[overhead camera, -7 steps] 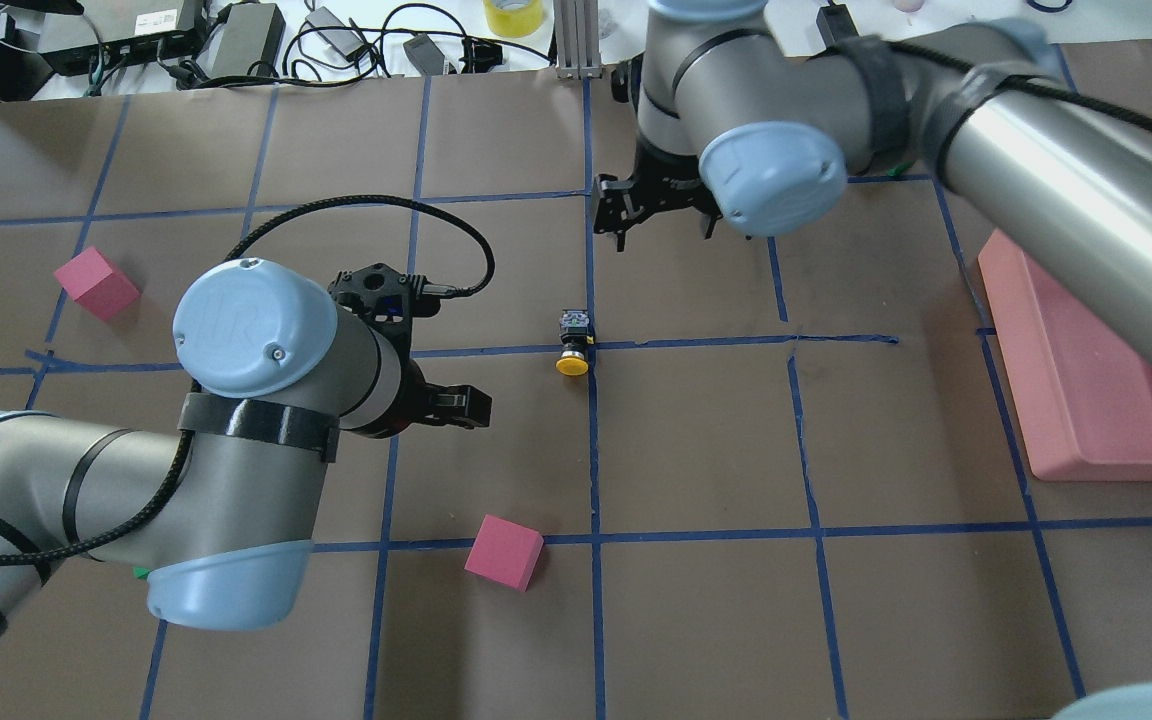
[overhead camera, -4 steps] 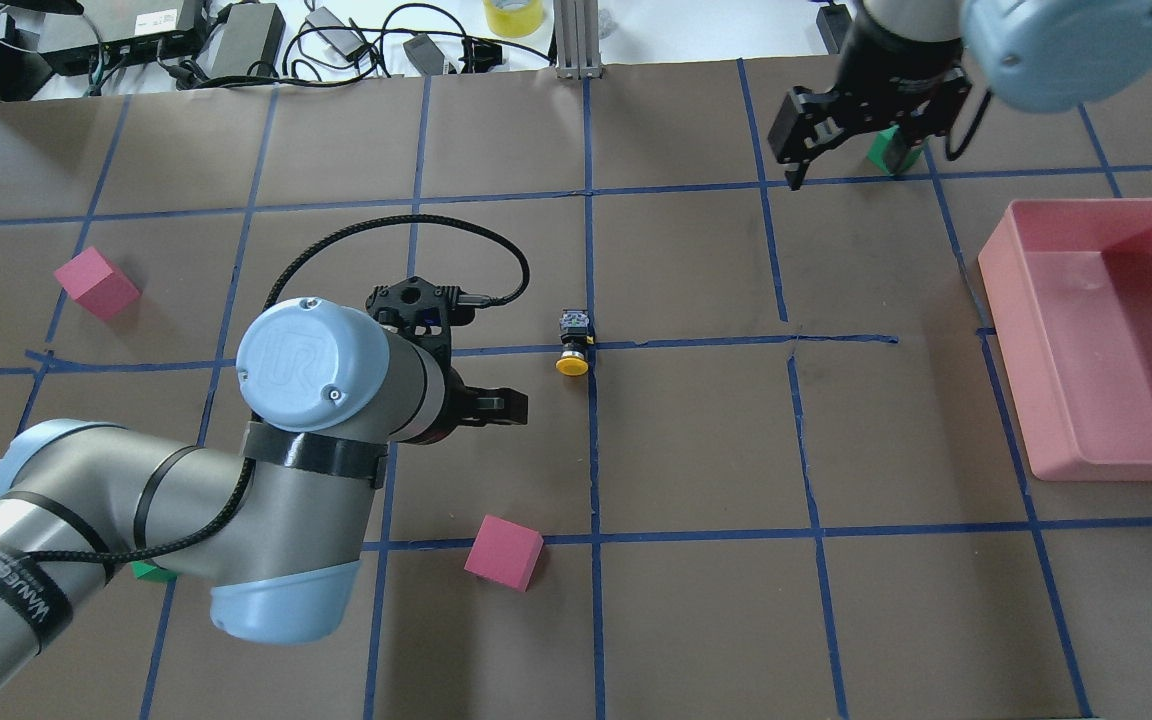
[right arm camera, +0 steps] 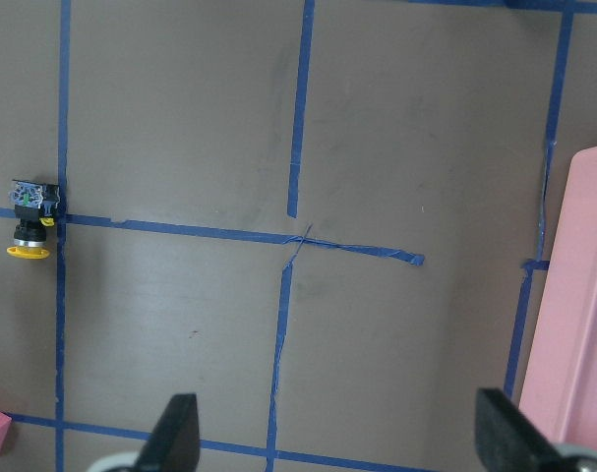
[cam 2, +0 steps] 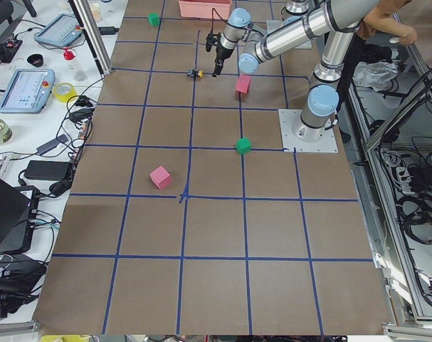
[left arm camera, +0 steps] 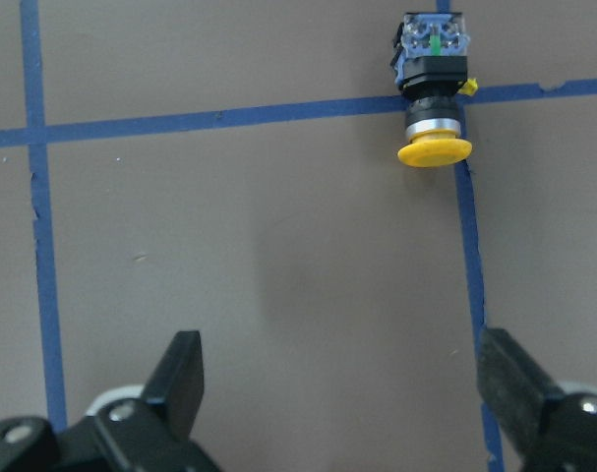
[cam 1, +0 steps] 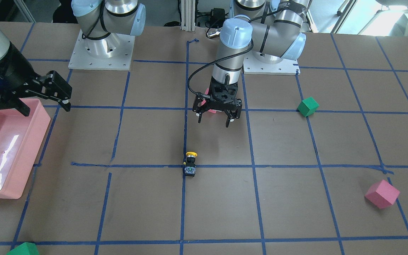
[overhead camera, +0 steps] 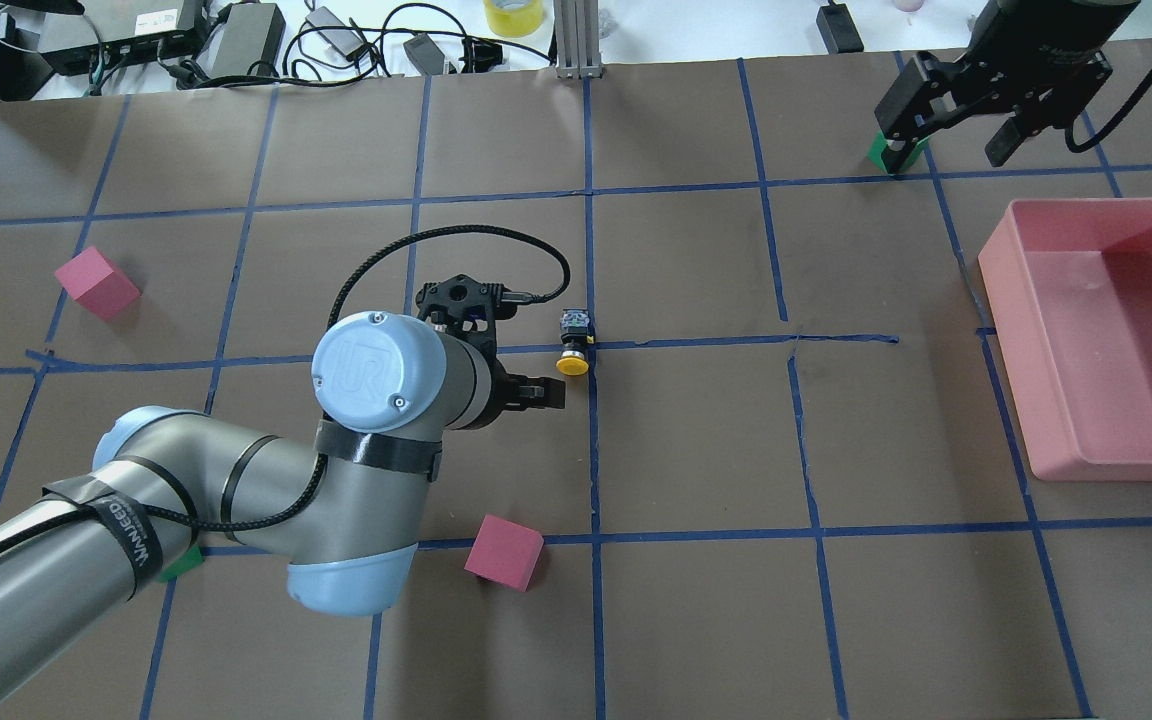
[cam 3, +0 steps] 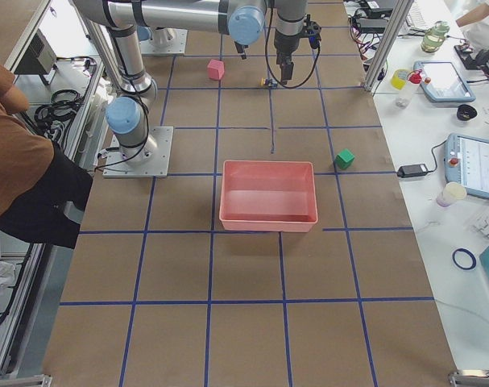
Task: Align button upright
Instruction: 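Lower the left gripper over the lying switch and grasp its body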
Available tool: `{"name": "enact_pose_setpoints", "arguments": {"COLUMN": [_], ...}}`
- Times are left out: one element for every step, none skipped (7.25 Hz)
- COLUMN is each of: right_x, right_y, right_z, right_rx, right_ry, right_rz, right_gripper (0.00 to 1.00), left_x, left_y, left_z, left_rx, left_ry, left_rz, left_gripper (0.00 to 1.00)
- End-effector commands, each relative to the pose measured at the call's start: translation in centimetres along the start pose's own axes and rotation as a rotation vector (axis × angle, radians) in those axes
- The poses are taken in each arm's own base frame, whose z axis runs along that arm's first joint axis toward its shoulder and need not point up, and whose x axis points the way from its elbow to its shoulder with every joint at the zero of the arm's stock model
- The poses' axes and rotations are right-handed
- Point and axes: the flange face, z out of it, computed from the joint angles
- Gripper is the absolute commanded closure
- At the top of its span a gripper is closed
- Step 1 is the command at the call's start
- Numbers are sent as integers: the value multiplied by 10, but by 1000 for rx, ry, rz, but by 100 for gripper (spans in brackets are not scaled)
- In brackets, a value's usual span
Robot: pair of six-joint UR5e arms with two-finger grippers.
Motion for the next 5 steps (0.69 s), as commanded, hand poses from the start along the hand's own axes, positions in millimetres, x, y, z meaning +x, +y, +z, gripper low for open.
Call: {"name": "enact_pose_setpoints", "arguments": {"right_x": [1, 0, -1, -14, -36], "right_y": [3, 3, 4, 5, 5], "right_z": [-3, -5, -6, -8, -9], "right_rx": [1, 7, 12, 17, 25], "right_ry": [15, 27, 27, 31, 54], "right_rz": [-1, -2, 1, -7, 23], "right_gripper": [0, 0, 0, 0, 0], "left_x": [5, 10, 15, 21, 25], "left_y": [-6, -8, -12, -17, -23], "left_z": [22, 33, 46, 55, 65], "left_rx": [37, 37, 22, 15, 9], "left_ry": [11, 15, 14, 16, 15], "left_rz": [22, 32, 40, 49, 54], "left_gripper": [2, 2, 6, 6, 7]}}
